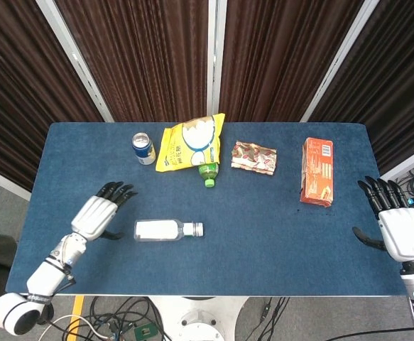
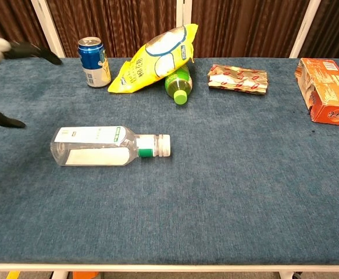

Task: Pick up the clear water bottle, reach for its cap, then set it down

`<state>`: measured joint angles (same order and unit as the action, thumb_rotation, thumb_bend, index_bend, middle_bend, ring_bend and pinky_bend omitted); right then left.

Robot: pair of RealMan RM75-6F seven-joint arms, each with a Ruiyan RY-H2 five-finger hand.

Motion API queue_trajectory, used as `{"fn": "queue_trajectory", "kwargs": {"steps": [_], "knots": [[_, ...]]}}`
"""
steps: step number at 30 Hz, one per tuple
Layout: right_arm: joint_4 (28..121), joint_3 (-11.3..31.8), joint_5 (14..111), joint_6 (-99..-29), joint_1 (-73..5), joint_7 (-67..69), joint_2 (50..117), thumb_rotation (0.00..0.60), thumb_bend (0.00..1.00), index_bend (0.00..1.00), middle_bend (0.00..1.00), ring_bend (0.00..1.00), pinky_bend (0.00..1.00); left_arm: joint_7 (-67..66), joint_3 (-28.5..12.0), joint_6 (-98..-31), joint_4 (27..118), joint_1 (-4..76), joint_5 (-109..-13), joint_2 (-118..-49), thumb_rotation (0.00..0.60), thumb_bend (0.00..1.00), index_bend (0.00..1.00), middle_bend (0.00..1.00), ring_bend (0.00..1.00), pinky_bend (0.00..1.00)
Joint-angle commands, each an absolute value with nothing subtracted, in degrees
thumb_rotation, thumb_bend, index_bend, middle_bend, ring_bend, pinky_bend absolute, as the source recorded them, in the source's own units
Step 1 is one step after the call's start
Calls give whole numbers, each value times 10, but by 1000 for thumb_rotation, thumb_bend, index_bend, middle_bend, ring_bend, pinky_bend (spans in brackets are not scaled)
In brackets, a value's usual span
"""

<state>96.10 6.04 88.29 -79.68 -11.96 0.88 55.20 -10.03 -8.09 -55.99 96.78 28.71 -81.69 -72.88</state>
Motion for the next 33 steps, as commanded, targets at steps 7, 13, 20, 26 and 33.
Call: {"fn": "queue_trajectory", "kwargs": {"steps": [7, 13, 20, 26, 33], "knots": [[953, 58, 878, -789, -124, 14, 559, 600, 158, 0, 35, 0, 0, -173, -61, -530, 971, 311, -727, -805, 600, 42, 126, 96, 45, 160], [949, 56, 879, -789, -124, 18, 562, 600, 159, 0, 35, 0, 0, -226, -71, -553, 949, 320, -668, -861, 600, 42, 142, 166, 115, 217], [946, 53, 878, -792, -121, 24, 562, 600, 158, 0, 35, 0, 0, -255, -79, -564, 940, 334, -625, -889, 600, 65, 218, 227, 179, 276], [943, 52, 879, -793, -121, 28, 562, 600, 158, 0, 35, 0, 0, -257, -77, -568, 939, 342, -619, -897, 600, 114, 273, 287, 228, 316], [943, 50, 879, -793, -120, 31, 561, 600, 159, 0, 37, 0, 0, -260, -66, -577, 918, 345, -625, -906, 600, 214, 388, 386, 320, 405]]}}
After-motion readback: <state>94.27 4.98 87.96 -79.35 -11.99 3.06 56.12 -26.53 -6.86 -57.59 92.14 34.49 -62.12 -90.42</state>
